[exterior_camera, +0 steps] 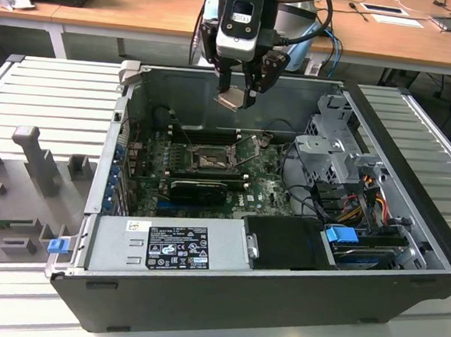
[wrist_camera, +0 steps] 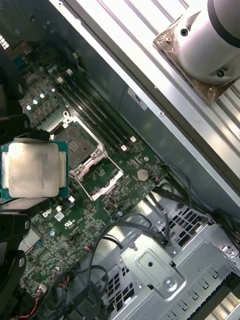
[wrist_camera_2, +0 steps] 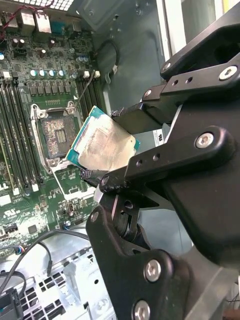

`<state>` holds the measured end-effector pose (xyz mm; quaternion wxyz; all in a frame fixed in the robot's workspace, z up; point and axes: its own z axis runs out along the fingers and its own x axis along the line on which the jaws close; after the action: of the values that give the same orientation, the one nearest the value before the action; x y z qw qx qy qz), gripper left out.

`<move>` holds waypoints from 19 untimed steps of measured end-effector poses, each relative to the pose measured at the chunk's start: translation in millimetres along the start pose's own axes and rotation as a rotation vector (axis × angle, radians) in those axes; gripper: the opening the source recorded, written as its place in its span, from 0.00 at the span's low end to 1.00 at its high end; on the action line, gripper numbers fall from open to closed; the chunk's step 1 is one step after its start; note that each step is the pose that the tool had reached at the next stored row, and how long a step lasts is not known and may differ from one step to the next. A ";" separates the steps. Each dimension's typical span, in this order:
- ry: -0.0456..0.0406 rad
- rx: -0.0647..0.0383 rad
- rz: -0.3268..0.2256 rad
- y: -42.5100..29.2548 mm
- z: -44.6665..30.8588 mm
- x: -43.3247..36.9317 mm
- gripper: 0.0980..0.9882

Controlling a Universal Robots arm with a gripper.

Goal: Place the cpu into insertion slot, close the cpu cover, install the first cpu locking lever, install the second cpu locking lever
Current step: 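Place the cpu into insertion slot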

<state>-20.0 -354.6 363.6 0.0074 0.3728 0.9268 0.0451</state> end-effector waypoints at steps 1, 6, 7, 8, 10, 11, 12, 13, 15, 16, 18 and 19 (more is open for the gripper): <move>-0.0004 0.000 0.004 0.0 0.0 0.0 0.48; -0.0040 -0.001 0.044 0.0 0.3 0.0 0.48; -0.0047 -0.001 0.053 0.0 0.4 0.0 0.48; -0.0057 -0.001 0.064 0.0 0.6 0.0 0.48; -0.0083 -0.002 0.092 -0.1 0.9 0.0 0.48; -0.0089 -0.002 0.099 -0.1 1.0 0.0 0.48; -0.0100 -0.002 0.112 -0.1 1.1 0.0 0.48; -0.0110 -0.002 0.122 -0.1 1.2 0.0 0.48; -0.0127 -0.003 0.142 -0.1 1.3 0.0 0.48; -0.0131 -0.003 0.146 -0.1 1.4 0.0 0.48; -0.0138 -0.003 0.151 -0.2 2.4 0.0 0.48; -0.0139 -0.003 0.153 -0.3 3.2 0.0 0.48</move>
<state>-20.0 -354.6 360.4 0.0109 0.4427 0.8955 0.0443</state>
